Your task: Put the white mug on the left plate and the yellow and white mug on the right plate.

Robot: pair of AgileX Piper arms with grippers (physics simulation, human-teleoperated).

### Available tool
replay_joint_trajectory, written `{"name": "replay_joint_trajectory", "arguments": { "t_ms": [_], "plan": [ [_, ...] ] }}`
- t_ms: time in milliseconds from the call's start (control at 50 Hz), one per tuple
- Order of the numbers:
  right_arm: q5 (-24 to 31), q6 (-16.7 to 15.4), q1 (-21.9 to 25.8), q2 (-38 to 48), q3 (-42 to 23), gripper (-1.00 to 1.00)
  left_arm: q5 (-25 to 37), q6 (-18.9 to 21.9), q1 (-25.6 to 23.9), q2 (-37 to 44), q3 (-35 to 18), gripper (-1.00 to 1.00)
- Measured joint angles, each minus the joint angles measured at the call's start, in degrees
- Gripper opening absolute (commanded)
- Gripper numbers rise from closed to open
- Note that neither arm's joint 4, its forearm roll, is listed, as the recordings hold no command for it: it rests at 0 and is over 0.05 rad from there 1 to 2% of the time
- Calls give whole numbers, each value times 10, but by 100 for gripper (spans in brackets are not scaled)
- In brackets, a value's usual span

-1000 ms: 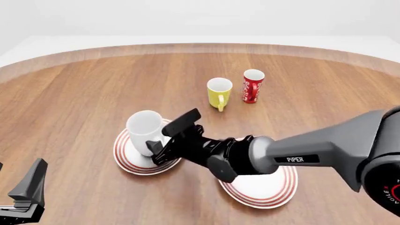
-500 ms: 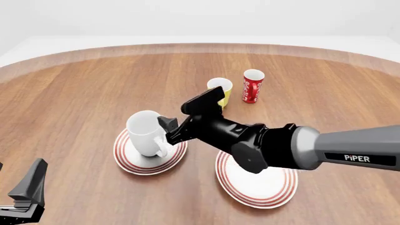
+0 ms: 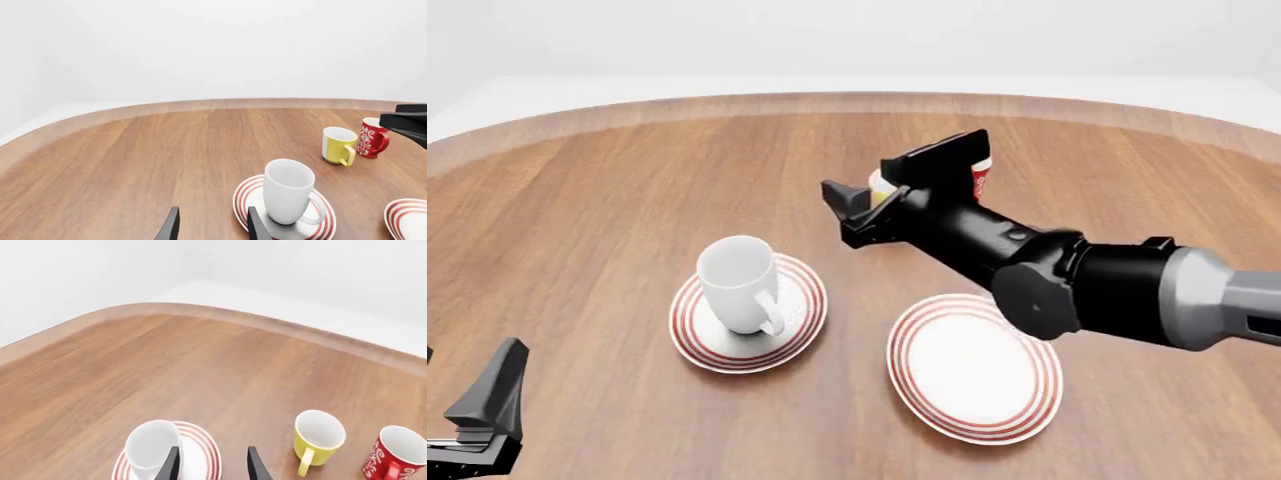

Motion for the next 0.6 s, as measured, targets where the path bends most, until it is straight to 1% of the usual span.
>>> {"name": "replay_joint_trajectory", "arguments": {
  "t_ms": [320,600],
  "plan": [
    [-1,-4,-42,-31,1,100,0,0,0,0,0,100],
    [-5,1,-83,-32,-2,100,0,0,0,0,0,100]
  ]
}}
